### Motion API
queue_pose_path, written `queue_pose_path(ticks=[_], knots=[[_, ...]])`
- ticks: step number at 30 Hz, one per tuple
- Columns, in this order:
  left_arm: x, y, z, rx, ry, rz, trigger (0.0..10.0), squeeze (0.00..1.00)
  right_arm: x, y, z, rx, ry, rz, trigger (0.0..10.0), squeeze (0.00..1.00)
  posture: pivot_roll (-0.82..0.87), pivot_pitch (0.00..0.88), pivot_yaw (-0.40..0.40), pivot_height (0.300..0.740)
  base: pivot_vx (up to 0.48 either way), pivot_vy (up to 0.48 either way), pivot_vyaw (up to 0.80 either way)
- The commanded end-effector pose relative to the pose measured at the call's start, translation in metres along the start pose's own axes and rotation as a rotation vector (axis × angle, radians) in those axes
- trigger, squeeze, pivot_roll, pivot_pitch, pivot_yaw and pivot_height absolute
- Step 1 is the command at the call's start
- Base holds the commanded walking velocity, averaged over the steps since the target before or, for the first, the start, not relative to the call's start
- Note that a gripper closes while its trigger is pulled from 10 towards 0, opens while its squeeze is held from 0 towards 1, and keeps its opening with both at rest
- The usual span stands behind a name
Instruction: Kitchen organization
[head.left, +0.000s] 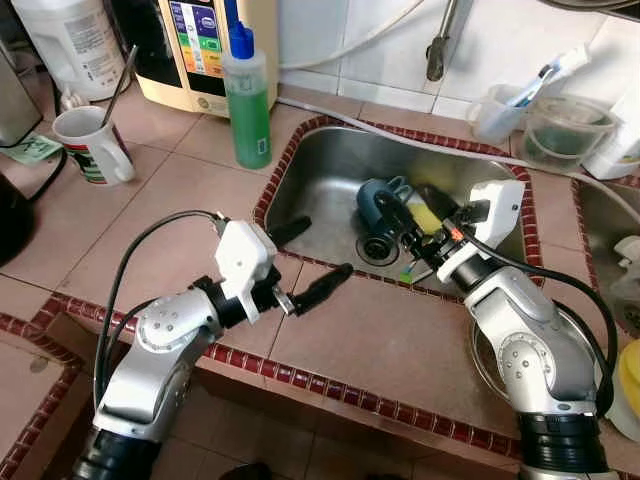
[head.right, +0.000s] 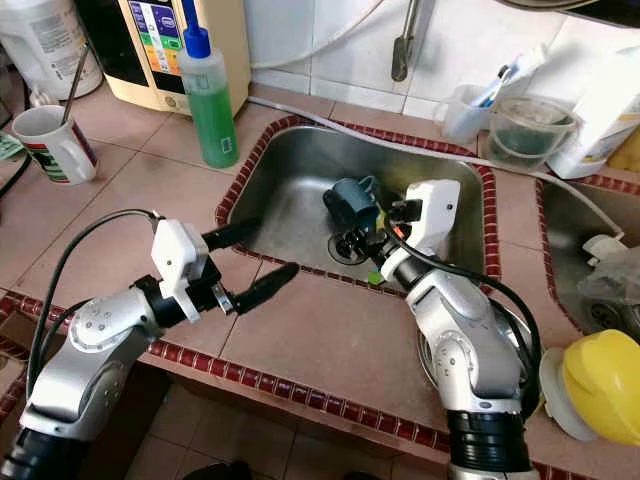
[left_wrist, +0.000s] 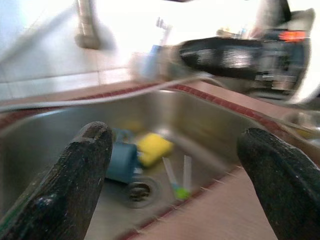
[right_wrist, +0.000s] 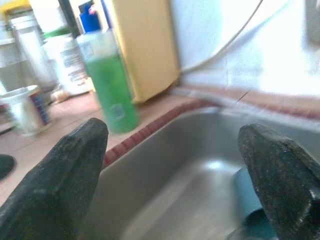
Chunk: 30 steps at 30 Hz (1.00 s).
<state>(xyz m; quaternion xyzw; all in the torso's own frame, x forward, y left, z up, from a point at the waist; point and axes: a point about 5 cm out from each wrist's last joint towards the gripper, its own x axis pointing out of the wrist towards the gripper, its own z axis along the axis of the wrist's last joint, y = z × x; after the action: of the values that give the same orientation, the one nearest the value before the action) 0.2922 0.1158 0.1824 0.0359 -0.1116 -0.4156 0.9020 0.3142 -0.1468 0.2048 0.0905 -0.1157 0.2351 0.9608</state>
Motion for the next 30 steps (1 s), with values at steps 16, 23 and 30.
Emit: queue_pose_path(ticks=[16,23,30], knots=[[-0.009,0.05,-0.011,0.011,0.034,0.481,10.0,0.0,-0.014,-0.018,0.008,-0.297,-0.149,-0.272,10.0,0.8,0.04,0.0,-0.02,0.74,0.0,0.0,0.0],[-0.017,0.046,-0.021,-0.015,0.038,0.566,10.0,0.0,-0.029,-0.009,-0.006,-0.334,-0.152,-0.326,10.0,0.0,0.03,0.0,-0.013,0.74,0.0,0.0,0.0],[-0.021,0.032,-0.032,-0.029,0.035,0.596,10.0,0.0,-0.042,0.0,-0.023,-0.375,-0.137,-0.358,10.0,0.0,0.04,0.0,-0.015,0.74,0.0,0.0,0.0]])
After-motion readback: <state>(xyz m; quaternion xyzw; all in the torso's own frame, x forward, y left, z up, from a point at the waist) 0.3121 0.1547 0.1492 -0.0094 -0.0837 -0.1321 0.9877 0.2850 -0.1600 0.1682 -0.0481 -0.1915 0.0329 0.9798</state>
